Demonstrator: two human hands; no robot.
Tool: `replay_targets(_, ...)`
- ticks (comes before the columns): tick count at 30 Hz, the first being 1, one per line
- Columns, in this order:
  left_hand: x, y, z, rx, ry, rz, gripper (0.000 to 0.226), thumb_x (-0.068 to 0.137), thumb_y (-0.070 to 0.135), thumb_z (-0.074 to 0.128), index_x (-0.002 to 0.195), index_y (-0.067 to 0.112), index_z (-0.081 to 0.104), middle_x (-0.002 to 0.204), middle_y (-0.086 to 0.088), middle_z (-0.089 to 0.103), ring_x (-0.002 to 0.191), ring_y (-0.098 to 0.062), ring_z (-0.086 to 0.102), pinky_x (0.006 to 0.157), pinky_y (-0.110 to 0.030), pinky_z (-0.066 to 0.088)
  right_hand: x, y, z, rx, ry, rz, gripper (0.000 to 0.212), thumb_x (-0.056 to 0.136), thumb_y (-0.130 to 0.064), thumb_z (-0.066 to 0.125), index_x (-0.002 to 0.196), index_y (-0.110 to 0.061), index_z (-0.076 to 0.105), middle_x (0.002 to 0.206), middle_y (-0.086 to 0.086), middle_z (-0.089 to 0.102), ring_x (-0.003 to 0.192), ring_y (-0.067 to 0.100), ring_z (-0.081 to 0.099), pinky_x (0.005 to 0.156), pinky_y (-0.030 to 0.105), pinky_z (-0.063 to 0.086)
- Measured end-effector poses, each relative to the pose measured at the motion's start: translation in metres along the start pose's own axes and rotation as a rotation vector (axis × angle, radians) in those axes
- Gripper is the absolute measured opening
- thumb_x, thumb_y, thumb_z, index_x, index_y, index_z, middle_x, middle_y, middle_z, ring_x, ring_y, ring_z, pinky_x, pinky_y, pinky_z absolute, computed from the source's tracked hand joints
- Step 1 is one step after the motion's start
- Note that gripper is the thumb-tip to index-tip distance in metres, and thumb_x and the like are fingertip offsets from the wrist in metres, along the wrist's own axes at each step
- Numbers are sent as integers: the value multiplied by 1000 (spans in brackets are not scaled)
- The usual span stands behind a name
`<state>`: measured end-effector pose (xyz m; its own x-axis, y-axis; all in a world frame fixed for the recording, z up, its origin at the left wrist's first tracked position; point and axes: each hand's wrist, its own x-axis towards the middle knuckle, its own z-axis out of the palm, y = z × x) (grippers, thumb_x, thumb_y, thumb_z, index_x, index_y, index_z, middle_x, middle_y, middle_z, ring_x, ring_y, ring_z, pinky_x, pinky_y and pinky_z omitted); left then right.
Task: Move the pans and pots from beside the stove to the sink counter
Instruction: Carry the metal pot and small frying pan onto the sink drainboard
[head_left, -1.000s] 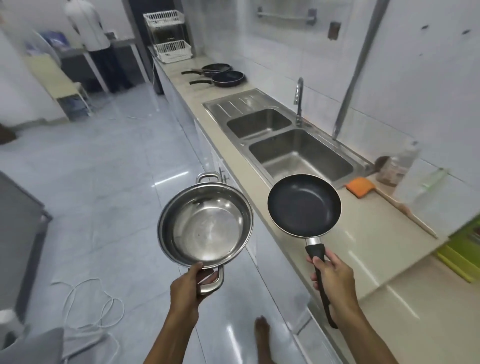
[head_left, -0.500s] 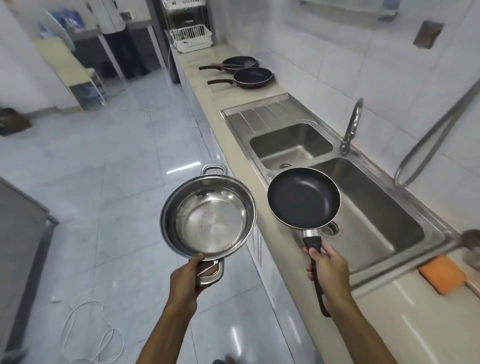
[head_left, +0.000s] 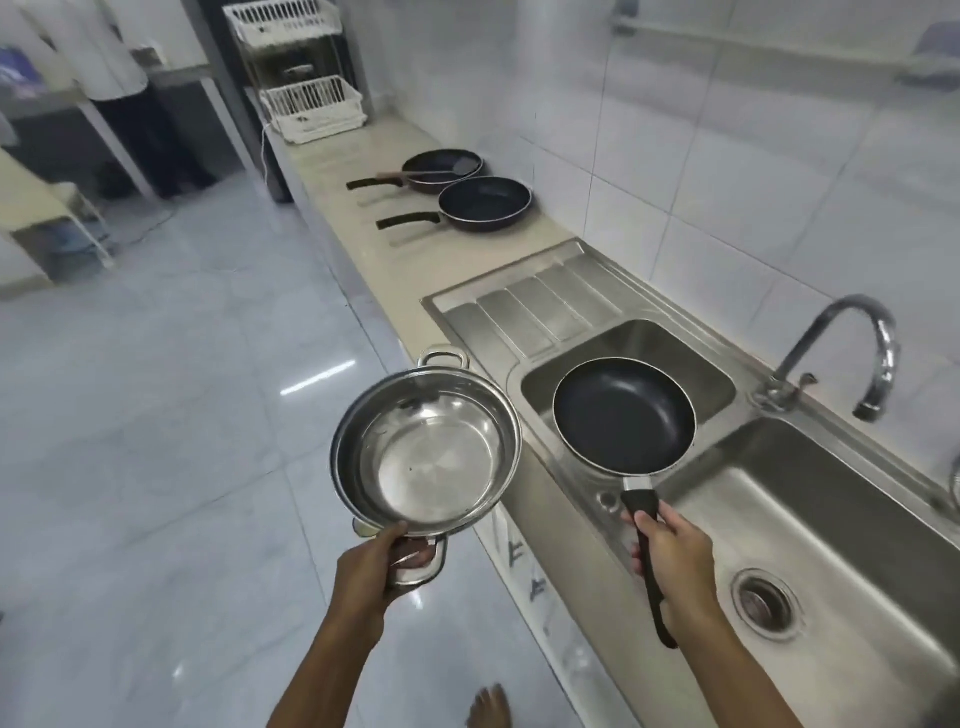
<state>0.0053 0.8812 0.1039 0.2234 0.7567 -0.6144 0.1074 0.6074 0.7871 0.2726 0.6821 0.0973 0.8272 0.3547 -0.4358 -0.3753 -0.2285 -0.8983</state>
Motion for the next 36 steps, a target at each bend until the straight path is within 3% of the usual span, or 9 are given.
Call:
replay_targets(3, 62, 56, 5, 59, -20, -12, 31, 86, 20, 74, 105, -3, 74, 91, -18, 81, 79, -24, 80, 54, -30, 60, 32, -24, 46, 26, 61, 21, 19, 93, -11, 61, 101, -21, 75, 75, 1, 77, 52, 17, 54, 52, 35, 47)
replay_targets(9, 192, 156, 40, 155, -147, -20, 28, 84, 22, 76, 97, -3, 77, 89, -18, 81, 76, -22, 80, 50, -29, 59, 109, -65, 129, 74, 165, 1, 24, 95, -4, 58, 105, -20, 72, 86, 7, 77, 44, 12, 51, 43, 28, 44)
replay_targets(14, 307, 229, 93, 228, -280, -51, 21, 81, 21, 78, 83, 0, 83, 93, -22, 80, 84, -28, 79, 58, -32, 62, 191, -83, 197, 106, 267, -8, 19, 95, -3, 58, 103, -10, 73, 79, 6, 73, 46, 14, 52, 44, 30, 45)
replay_targets(17, 370, 270, 128, 294, -341, -89, 25, 79, 19, 79, 90, -4, 80, 94, -24, 79, 83, -29, 79, 61, -34, 63, 234, -97, 236, 163, 366, 42, 23, 95, -2, 57, 109, -13, 71, 83, 7, 74, 47, 15, 51, 46, 30, 45)
replay_targets(21, 436, 314, 168, 367, -443, -127, 32, 75, 18, 81, 95, -7, 79, 97, -28, 78, 89, -32, 78, 72, -41, 63, 269, -116, 277, 205, 461, 60, 25, 96, -3, 56, 98, -23, 71, 82, 5, 76, 42, 11, 52, 42, 27, 44)
replay_targets(26, 490, 349, 219, 465, -571, -154, 33, 83, 24, 76, 101, -4, 79, 98, -23, 79, 88, -27, 79, 83, -49, 62, 299, -133, 313, 238, 574, 87, 23, 95, 0, 54, 101, -12, 72, 74, 6, 74, 43, 14, 51, 41, 27, 41)
replay_targets(28, 506, 360, 239, 483, -619, -148, 35, 87, 25, 73, 104, -5, 77, 98, -23, 79, 89, -26, 79, 90, -55, 58, 307, -136, 328, 267, 618, 87, 23, 96, 1, 54, 105, -9, 72, 80, 11, 74, 43, 14, 52, 37, 25, 41)
replay_targets(31, 531, 373, 265, 513, -660, -170, 38, 88, 26, 73, 109, -7, 74, 99, -21, 80, 91, -25, 77, 96, -51, 55, 320, -138, 352, 291, 691, 103, 28, 96, 1, 54, 113, -13, 70, 92, 15, 77, 47, 19, 51, 37, 24, 42)
replay_targets(36, 572, 395, 291, 573, -731, -188, 36, 90, 27, 72, 107, -4, 74, 93, -17, 81, 79, -18, 79, 72, -36, 60, 336, -145, 388, 322, 811, 156, 27, 94, 0, 55, 112, -11, 72, 90, 13, 78, 49, 23, 52, 42, 26, 43)
